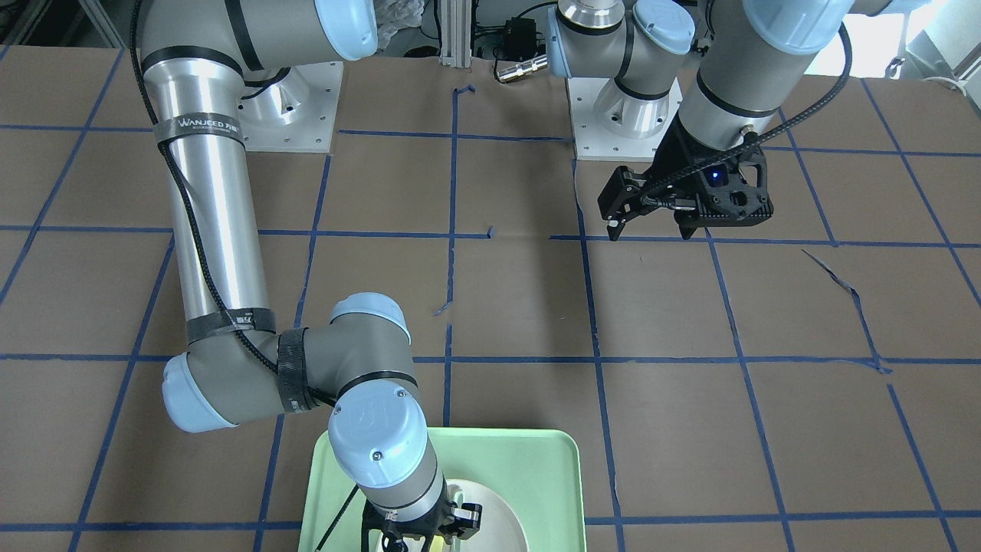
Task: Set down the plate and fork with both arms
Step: 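Lower the right gripper and close it on the yellow fork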
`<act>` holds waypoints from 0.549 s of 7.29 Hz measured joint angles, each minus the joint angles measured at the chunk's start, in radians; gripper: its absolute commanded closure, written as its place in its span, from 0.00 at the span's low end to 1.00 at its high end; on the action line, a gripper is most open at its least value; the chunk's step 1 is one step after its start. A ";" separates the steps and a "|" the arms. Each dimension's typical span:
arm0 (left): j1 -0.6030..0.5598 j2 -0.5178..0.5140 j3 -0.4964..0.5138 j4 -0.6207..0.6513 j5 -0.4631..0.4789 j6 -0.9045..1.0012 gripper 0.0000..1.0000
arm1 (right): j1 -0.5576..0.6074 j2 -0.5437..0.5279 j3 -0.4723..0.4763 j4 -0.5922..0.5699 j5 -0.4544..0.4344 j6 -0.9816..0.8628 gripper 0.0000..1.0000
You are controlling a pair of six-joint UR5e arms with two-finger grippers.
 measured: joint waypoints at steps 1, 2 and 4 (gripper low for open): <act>0.000 -0.001 0.000 0.000 0.000 0.000 0.00 | 0.000 0.006 0.000 -0.010 -0.001 -0.002 0.54; 0.001 -0.002 0.000 0.000 0.000 -0.001 0.00 | 0.000 0.010 0.000 -0.015 -0.002 -0.003 0.55; 0.001 -0.004 0.000 0.001 0.000 -0.001 0.00 | 0.002 0.015 0.002 -0.020 -0.003 -0.004 0.56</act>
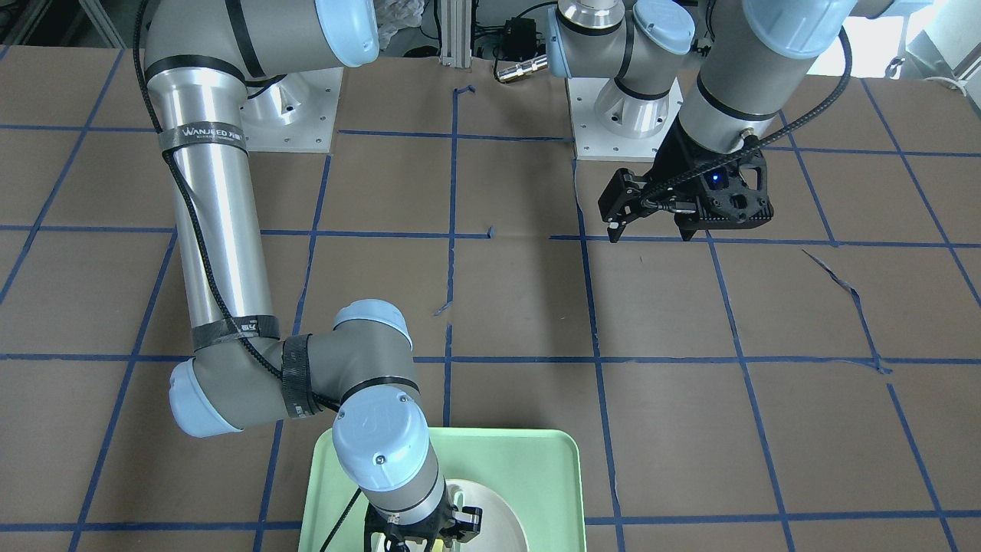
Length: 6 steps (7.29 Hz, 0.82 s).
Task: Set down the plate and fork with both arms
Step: 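Lower the right gripper and close it on the yellow fork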
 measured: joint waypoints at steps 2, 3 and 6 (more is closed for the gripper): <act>0.000 -0.002 0.000 0.001 0.000 0.001 0.00 | 0.009 0.013 0.002 -0.006 -0.002 0.002 0.56; 0.000 -0.003 0.000 0.002 0.001 0.001 0.00 | 0.012 0.017 0.001 -0.009 -0.003 -0.001 0.56; 0.000 -0.004 0.000 0.003 0.001 0.001 0.00 | 0.014 0.017 -0.009 -0.010 -0.004 -0.027 0.64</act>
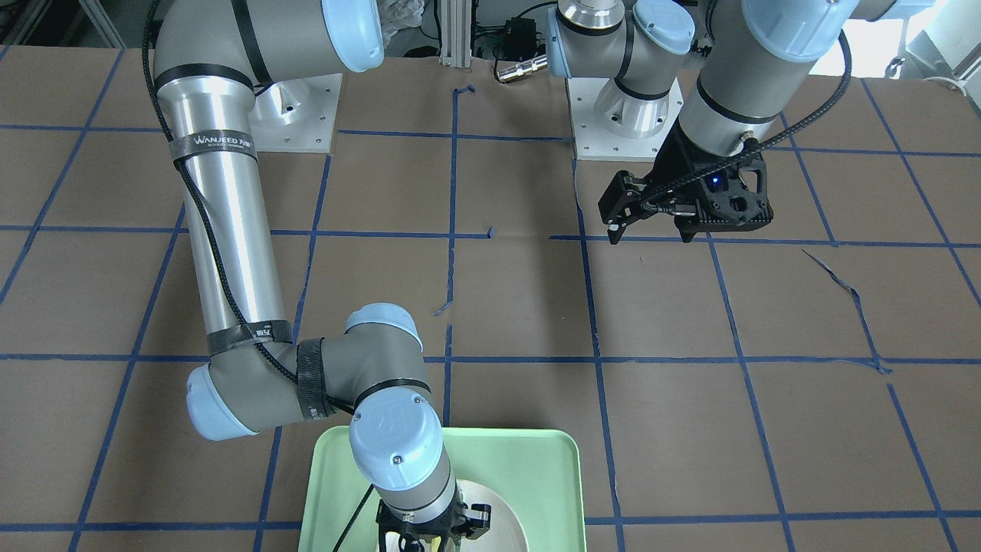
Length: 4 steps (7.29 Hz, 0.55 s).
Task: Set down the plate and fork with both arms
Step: 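Lower the right gripper and close it on the yellow fork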
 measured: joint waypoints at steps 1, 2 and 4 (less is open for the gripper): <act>0.000 -0.001 0.000 0.000 0.000 0.000 0.00 | 0.000 0.001 -0.003 0.000 0.000 -0.003 0.69; 0.000 -0.001 0.000 0.001 0.000 -0.001 0.00 | 0.000 0.003 -0.003 -0.001 -0.001 -0.006 0.69; 0.000 -0.001 0.000 0.001 -0.001 -0.001 0.00 | 0.000 0.006 -0.001 0.000 0.000 -0.012 0.71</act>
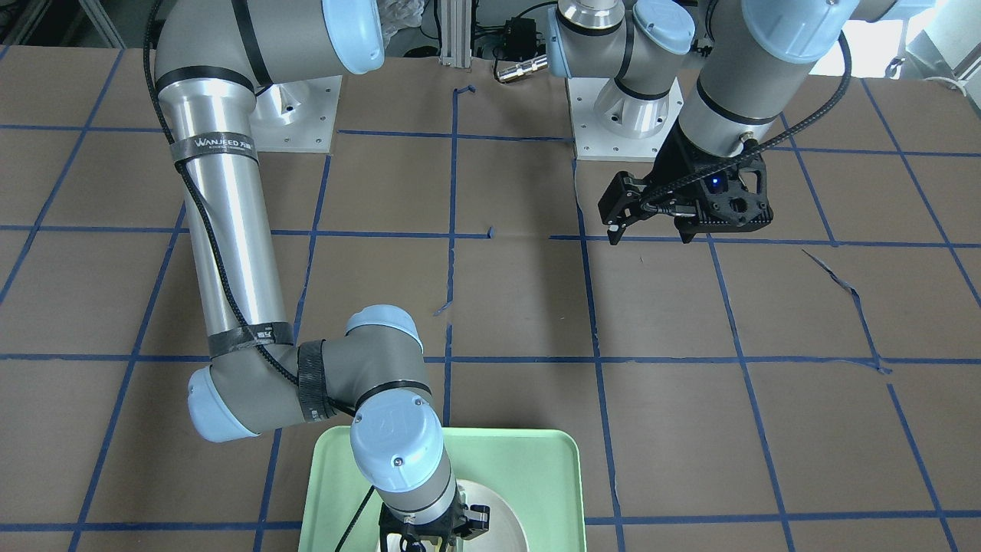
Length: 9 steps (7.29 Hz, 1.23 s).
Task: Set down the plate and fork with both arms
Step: 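Lower the right gripper and close it on the yellow fork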
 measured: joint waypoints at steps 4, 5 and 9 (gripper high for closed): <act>0.000 0.000 0.000 0.001 0.000 0.000 0.00 | -0.001 0.000 0.008 -0.002 -0.006 -0.004 0.74; 0.000 -0.001 0.000 0.002 0.000 0.000 0.00 | -0.001 0.000 0.012 -0.002 -0.014 -0.004 0.74; 0.000 -0.002 0.000 0.003 0.000 0.000 0.00 | -0.002 -0.014 0.044 -0.027 -0.022 0.007 0.91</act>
